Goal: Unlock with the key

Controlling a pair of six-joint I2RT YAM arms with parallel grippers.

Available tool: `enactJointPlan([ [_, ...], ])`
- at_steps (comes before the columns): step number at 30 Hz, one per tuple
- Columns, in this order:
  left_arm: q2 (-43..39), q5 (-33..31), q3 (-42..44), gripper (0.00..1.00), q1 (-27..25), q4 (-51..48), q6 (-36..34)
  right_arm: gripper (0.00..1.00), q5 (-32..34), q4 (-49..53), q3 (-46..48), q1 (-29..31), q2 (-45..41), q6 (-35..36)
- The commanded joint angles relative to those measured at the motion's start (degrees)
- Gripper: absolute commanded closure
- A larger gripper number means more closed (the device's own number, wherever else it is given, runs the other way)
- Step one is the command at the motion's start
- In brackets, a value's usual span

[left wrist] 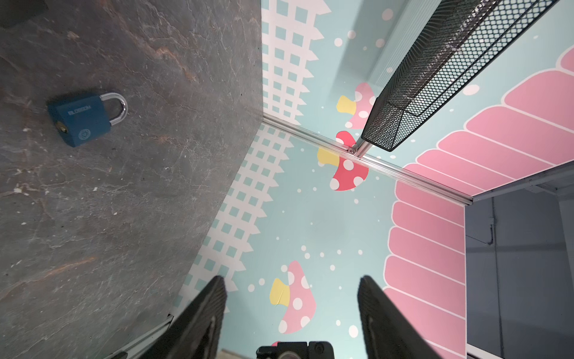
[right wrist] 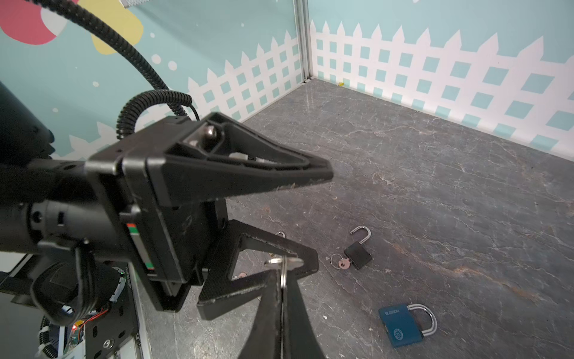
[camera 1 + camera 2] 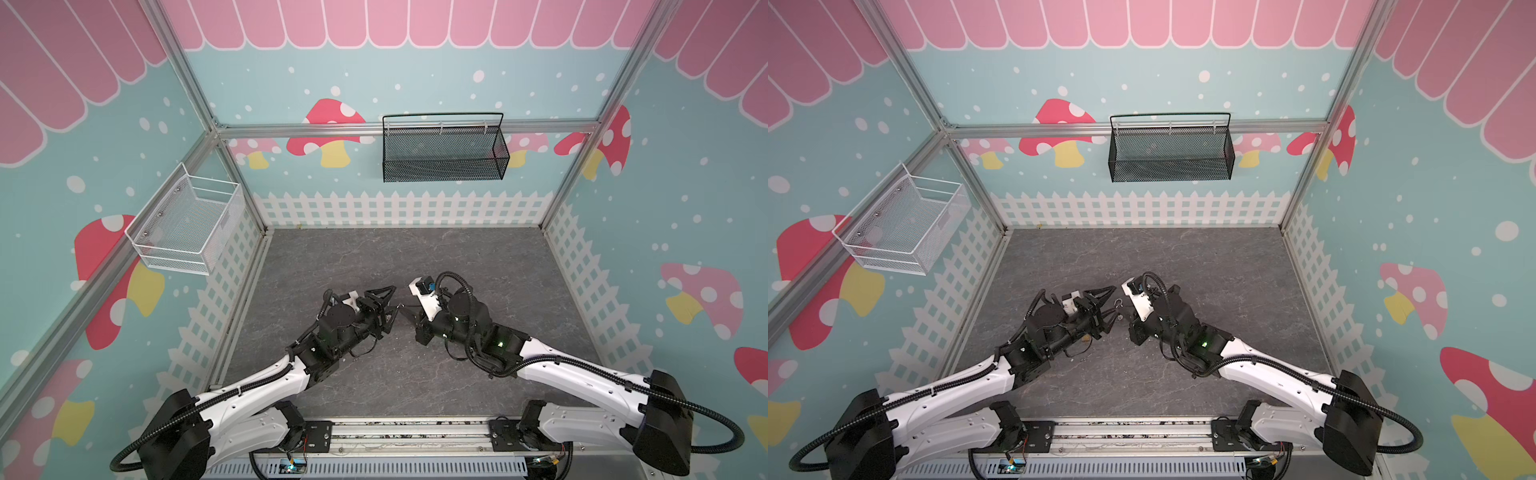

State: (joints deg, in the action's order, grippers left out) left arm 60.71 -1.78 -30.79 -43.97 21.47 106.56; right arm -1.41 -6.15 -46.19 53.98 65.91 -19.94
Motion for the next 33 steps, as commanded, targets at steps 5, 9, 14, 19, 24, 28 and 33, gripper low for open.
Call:
enactJointPlan([
  [5,-1.5,-1.8,0.8,0.54,-0.2,-0.4,1.5,1.00,-1.4,-0.8,1.0,-0.2,-1.1,0.8],
  [9,-1.5,-1.5,0.1,0.69,-0.2,-0.7,0.7,1.00,-1.8,-1.5,0.6,-0.3,-1.0,1.2],
  [14,-1.4,-0.9,-0.6,0.75,-0.2,-0.8,0.3,1.00,-1.5,-1.5,0.1,-0.3,-0.6,1.8],
  [19,-1.9,-1.4,-0.8,0.85,-0.2,-2.0,-0.5,1.00,-0.7,-0.6,-0.2,-0.4,-0.1,1.4],
  [24,-2.4,-1.7,-1.1,0.97,-0.2,-2.8,-2.0,1.00,-0.9,-0.3,-0.5,-0.7,-0.1,1.1],
  [28,-3.1,-2.4,-1.4,1.00,-0.2,-2.9,-4.4,1.00,-1.1,1.1,-1.6,-0.8,-0.1,0.7],
  [33,-3.4,-4.5,-2.9,1.00,-0.2,-1.5,-13.5,0.66,-2.6,2.8,-2.1,-1.3,-2.2,0.1],
])
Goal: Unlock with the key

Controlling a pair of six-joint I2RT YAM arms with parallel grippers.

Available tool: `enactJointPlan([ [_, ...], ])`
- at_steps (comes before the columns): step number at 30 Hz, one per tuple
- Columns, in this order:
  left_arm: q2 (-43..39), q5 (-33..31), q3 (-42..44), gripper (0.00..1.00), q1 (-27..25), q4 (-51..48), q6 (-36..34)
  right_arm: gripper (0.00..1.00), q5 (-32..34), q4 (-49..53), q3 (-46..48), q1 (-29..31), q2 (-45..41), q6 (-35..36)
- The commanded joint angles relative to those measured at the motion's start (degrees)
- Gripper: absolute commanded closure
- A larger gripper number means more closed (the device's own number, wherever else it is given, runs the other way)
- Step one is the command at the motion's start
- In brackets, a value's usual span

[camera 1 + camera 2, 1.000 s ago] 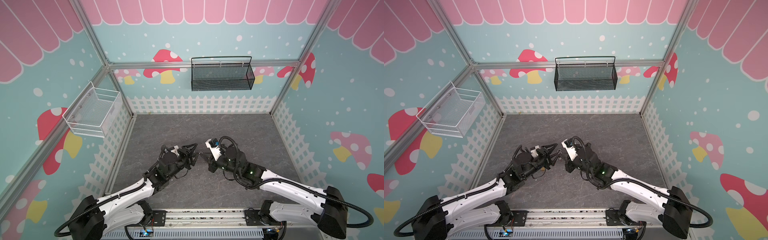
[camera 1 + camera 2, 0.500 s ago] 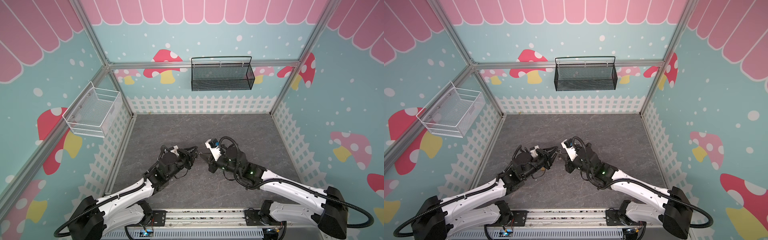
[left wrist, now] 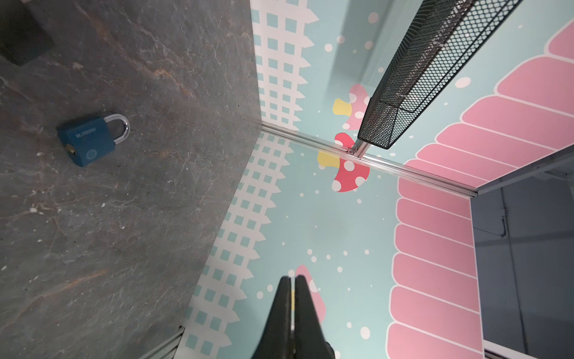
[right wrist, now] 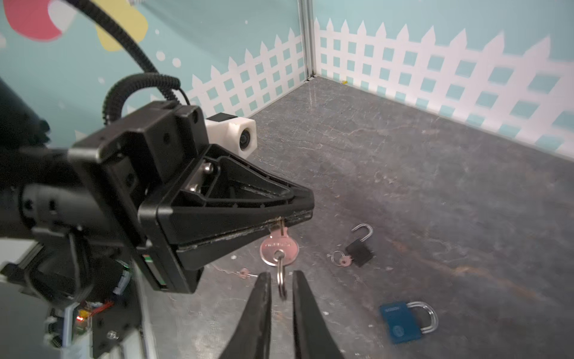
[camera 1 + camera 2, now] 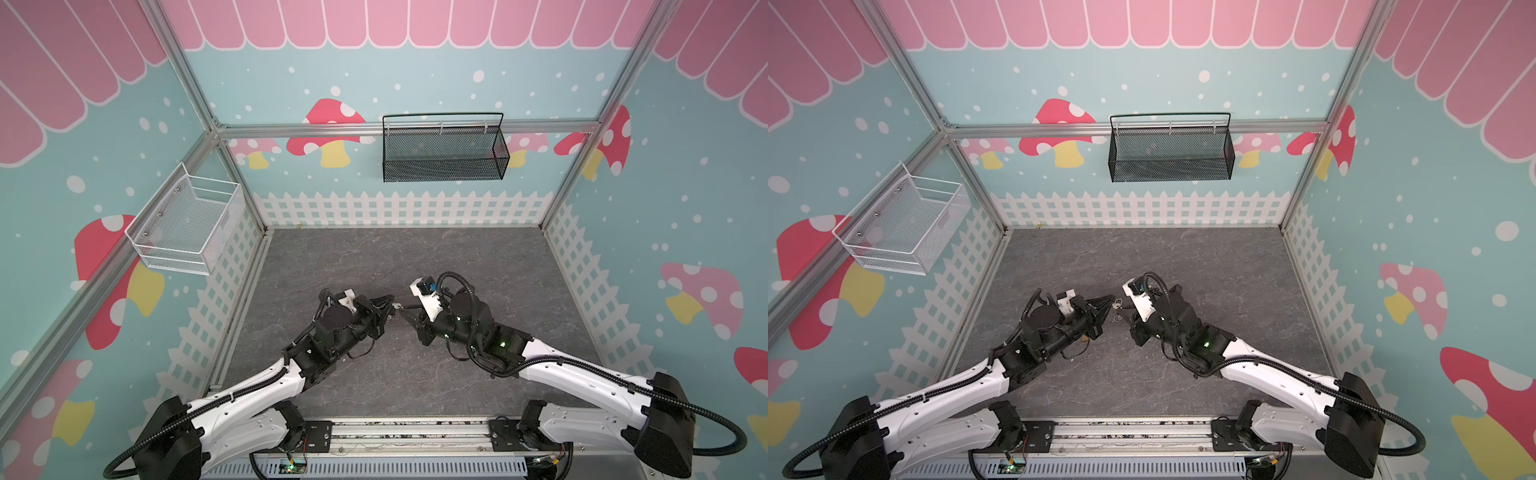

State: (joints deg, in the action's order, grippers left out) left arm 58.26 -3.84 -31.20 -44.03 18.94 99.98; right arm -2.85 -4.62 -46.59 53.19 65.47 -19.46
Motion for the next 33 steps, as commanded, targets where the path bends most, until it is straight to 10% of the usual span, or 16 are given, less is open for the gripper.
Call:
enactJointPlan([
  [1,-0.9,-2.8,-3.3,1.00,-0.2,1.0,-10.0,0.60,-2.8,1.3,-1.4,-1.0,-2.9,-1.0],
  [5,0.5,-1.6,-5.2,1.00,0.1,5.1,-23.0,0.38,-16.8,0.6,-0.4,-6.9,-5.8,-6.6],
  [13,7.2,7.6,-7.0,1.00,0.0,18.7,-42.8,0.35,-41.1,-12.0,0.3,-20.6,-4.8,-22.9],
  [33,13.1,12.9,-10.5,1.00,-0.8,24.7,-50.5,0.65,-47.4,-20.3,1.2,-23.8,2.5,-29.7],
])
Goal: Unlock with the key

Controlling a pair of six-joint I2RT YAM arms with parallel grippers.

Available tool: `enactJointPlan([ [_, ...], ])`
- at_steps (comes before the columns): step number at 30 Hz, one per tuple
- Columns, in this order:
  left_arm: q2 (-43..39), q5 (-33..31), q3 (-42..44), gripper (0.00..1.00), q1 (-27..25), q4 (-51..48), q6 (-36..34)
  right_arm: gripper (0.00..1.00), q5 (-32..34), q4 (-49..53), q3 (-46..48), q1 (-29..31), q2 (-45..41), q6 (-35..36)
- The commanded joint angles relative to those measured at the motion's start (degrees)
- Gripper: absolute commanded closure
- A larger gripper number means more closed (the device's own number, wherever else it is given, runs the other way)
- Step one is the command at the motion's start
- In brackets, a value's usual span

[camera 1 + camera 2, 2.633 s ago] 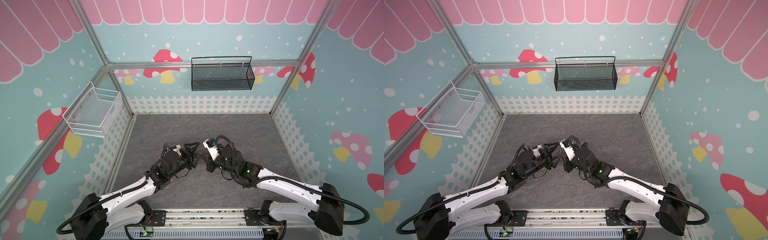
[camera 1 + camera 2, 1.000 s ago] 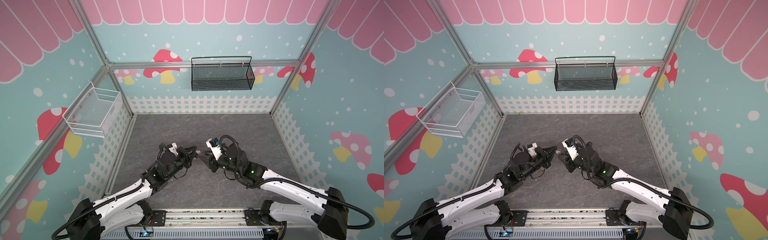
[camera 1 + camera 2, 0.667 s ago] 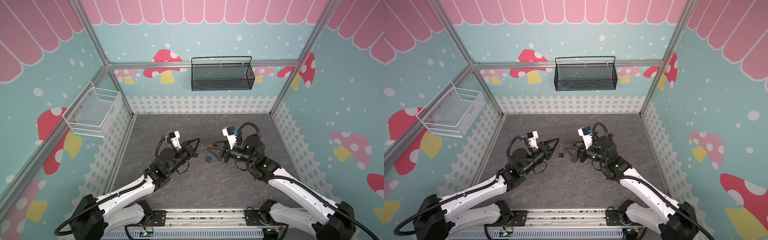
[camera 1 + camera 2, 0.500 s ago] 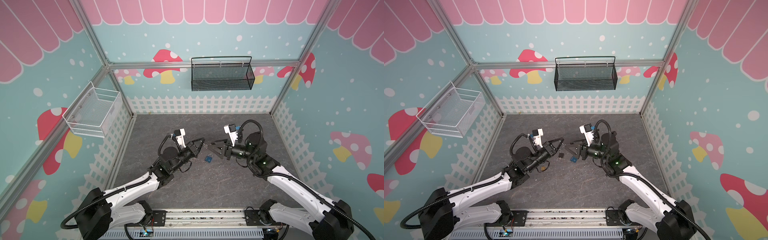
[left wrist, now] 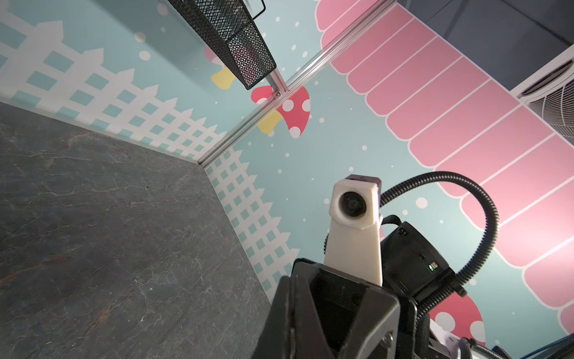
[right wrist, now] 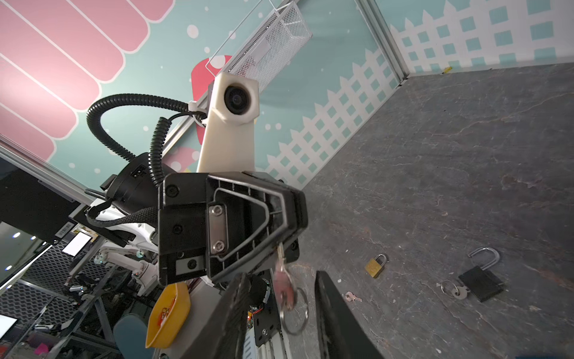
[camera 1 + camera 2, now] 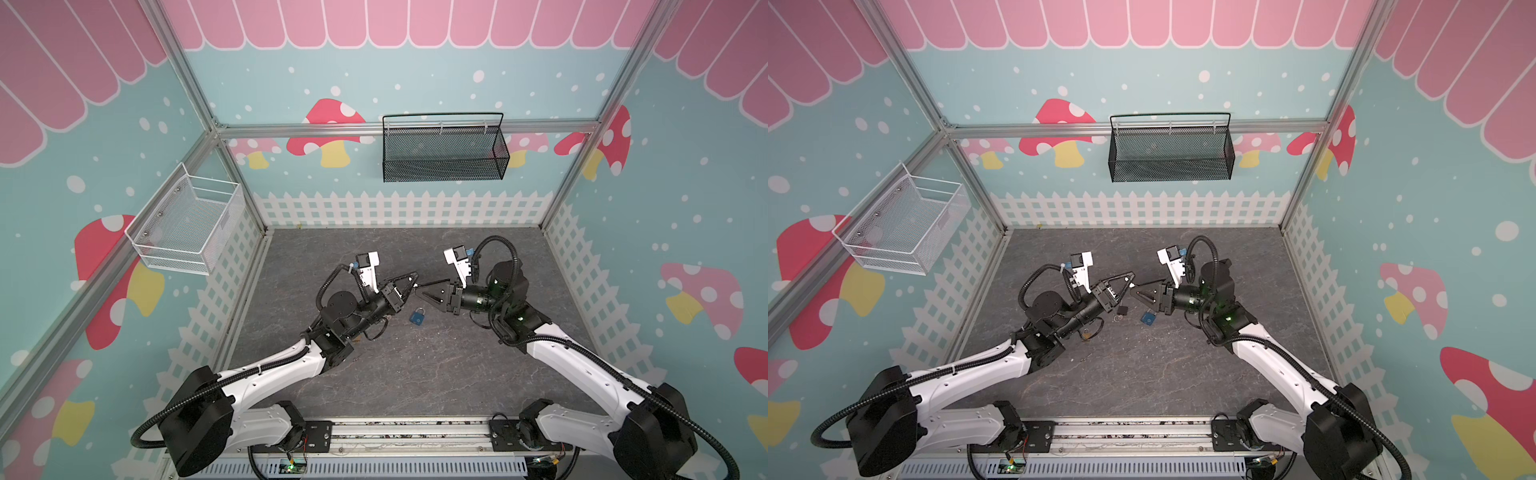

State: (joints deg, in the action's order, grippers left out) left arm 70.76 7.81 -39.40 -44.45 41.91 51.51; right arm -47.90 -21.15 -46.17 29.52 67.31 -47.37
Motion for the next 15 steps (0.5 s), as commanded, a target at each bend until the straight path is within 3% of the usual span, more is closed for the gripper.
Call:
enactJointPlan([
  [1,0.7,1.2,-2.7,1.00,-0.5,0.9,-2.2,0.67,-2.3,-3.8,0.8,-0.1,0.8,-1.9],
  [5,0.4,0.5,-2.9,1.00,-0.7,0.6,-2.9,0.78,-1.7,-3.9,1.1,-0.1,0.8,-2.1],
  [10,0.2,0.2,-2.8,1.00,-0.7,-0.1,-3.4,0.74,-1.0,-4.2,1.3,-0.6,0.0,-2.5],
  [15,-0.5,-0.4,-2.8,1.00,-0.7,-1.4,-4.4,0.77,-0.9,-4.5,1.5,-0.9,-0.6,-2.9],
])
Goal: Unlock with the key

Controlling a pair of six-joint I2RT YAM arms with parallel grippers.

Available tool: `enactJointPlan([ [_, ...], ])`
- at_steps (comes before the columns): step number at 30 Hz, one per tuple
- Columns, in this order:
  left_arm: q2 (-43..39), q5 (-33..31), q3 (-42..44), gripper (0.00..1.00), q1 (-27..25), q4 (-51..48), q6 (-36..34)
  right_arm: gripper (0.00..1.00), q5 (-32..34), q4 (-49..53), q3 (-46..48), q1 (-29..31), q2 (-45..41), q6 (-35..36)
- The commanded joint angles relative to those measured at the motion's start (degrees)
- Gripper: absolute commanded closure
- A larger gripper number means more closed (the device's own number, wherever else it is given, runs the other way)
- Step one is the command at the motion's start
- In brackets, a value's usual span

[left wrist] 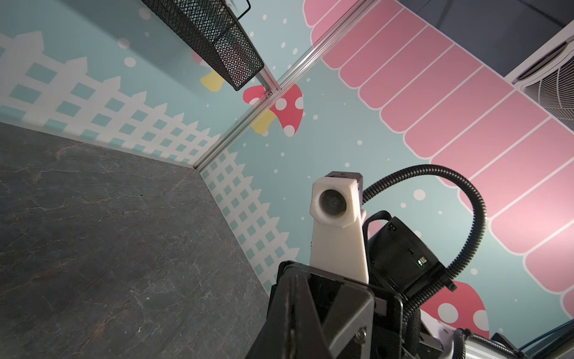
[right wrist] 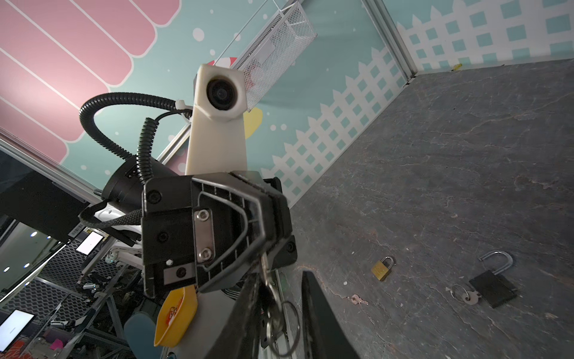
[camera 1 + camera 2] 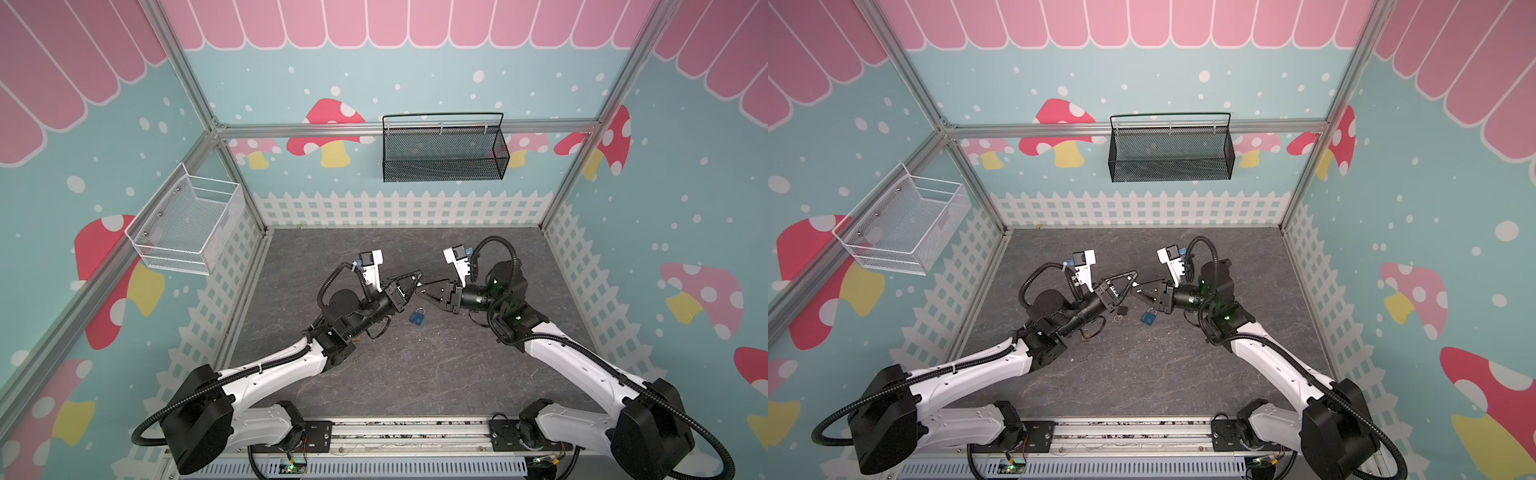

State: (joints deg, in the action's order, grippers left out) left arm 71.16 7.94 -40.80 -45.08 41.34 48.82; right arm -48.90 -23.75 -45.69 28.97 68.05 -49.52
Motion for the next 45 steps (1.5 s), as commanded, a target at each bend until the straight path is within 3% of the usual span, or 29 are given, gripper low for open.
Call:
enactJointPlan([
  [1,-1.1,-0.6,-1.3,1.00,-0.1,-0.9,-1.8,0.77,0.2,-1.9,1.2,-0.4,-1.3,-0.8],
  [13,-1.9,-1.3,-1.4,1.00,-0.1,-2.2,-3.5,1.00,-0.3,-3.0,1.7,-0.7,-1.8,-0.9],
  [16,-2.1,-1.2,-1.4,1.00,-0.1,-2.9,-4.5,1.00,-0.3,-2.3,2.2,-1.2,-2.2,-0.4],
  [17,-2.5,-1.5,-1.6,0.90,0.1,-4.3,-4.6,1.00,-0.1,-1.7,2.4,-1.6,-2.3,-0.2],
  [18,-3.0,-1.6,-2.0,0.67,0.7,-6.5,-4.6,1.00,0.0,-1.0,2.7,-2.1,-2.8,0.0],
  [19,-3.5,-1.5,-2.3,0.53,1.3,-8.5,-4.7,1.00,0.2,-0.4,3.2,-2.6,-3.3,0.2],
  [20,-4.2,-1.4,-2.4,0.45,2.1,-11.0,-4.5,1.00,0.6,0.7,3.6,-3.3,-3.9,0.7],
  [23,-5.9,-1.1,-1.6,0.41,4.0,-16.1,-5.8,1.00,2.0,7.6,4.5,-5.7,-5.0,3.5],
  [26,-5.8,-6.1,-4.9,0.38,4.1,-31.0,-8.5,1.00,4.7,15.7,6.0,-7.7,-5.4,7.2],
  [30,3.2,-11.6,-16.8,0.34,3.2,-56.4,-15.4,1.00,9.5,20.6,10.3,-9.3,-6.6,9.6],
  [35,17.9,-14.5,-26.6,0.33,1.3,-70.5,-20.0,1.00,13.8,24.2,13.7,-10.4,-6.8,10.9],
  [39,29.7,-15.5,-35.1,0.32,-1.6,-76.6,-25.0,1.00,16.4,26.8,15.1,-10.9,-6.6,12.8],
  [45,41.9,-15.6,-43.7,0.32,-2.6,-79.9,-27.0,1.00,13.4,27.3,16.5,-12.9,-7.1,13.2],
])
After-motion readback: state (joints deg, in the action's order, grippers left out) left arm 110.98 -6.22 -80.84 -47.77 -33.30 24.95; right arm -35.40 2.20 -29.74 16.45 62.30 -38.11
